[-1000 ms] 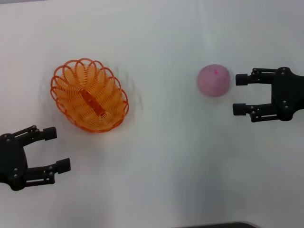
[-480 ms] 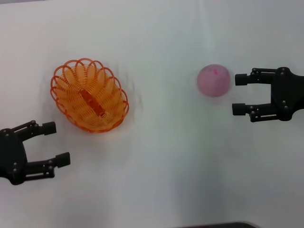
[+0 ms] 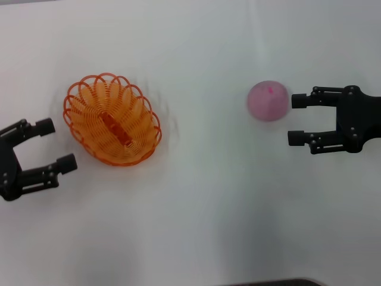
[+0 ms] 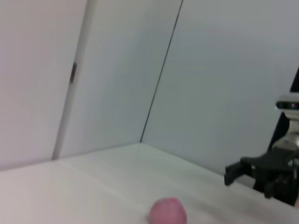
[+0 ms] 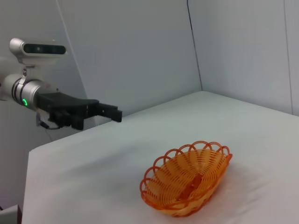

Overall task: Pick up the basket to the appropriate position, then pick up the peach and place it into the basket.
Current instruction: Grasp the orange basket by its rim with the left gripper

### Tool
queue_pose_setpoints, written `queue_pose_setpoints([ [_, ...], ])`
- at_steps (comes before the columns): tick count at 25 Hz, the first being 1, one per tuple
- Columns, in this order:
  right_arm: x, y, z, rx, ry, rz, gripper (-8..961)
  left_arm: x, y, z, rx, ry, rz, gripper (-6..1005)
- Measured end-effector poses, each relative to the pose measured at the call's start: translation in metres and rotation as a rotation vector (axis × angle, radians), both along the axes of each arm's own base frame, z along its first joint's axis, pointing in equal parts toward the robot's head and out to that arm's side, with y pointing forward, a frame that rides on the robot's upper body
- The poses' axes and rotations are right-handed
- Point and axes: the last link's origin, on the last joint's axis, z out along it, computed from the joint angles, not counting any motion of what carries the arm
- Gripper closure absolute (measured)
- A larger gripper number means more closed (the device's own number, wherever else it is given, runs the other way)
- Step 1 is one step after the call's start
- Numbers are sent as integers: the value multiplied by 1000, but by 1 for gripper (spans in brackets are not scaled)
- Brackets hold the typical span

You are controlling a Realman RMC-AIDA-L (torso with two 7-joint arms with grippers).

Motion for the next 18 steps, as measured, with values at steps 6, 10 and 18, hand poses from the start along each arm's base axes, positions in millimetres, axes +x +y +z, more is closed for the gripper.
queue_pose_setpoints([
  [6,0,0,-2,-1,4,-4,101,8,12,-2,123,-53,-18,65],
  [10,1,-1,-3,-2,6,-9,101,8,17,1,233,-104,-15,65],
  [18,1,-4,-6,2,15,-11,102,12,34,-2,421,-200,-3,65],
])
